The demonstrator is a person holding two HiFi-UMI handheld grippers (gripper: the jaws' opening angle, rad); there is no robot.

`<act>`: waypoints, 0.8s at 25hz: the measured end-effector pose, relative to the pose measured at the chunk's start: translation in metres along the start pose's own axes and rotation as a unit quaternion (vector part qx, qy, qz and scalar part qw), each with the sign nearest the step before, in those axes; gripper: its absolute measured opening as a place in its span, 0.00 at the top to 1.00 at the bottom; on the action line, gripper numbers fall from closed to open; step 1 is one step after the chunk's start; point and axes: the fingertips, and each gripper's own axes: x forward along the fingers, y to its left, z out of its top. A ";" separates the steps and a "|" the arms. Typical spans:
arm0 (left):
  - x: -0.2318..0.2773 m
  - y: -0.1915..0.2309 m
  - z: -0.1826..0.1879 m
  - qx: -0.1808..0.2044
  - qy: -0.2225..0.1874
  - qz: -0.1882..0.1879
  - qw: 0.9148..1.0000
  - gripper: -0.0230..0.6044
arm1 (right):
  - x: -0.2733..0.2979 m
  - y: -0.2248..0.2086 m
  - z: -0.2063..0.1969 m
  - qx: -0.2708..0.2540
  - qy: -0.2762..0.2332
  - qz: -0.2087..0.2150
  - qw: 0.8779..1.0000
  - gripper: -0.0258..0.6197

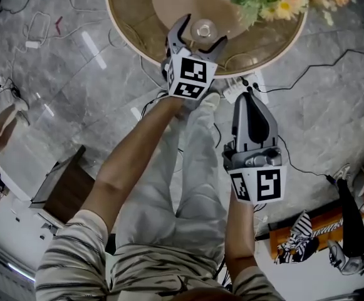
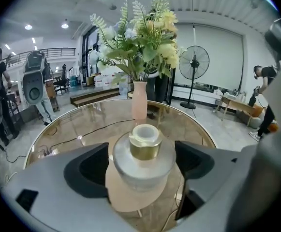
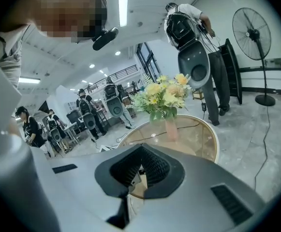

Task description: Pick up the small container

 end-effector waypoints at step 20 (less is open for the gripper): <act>0.029 -0.001 -0.014 0.027 0.004 0.005 1.000 0.44 | -0.002 -0.018 -0.010 0.005 0.007 -0.012 1.000 0.96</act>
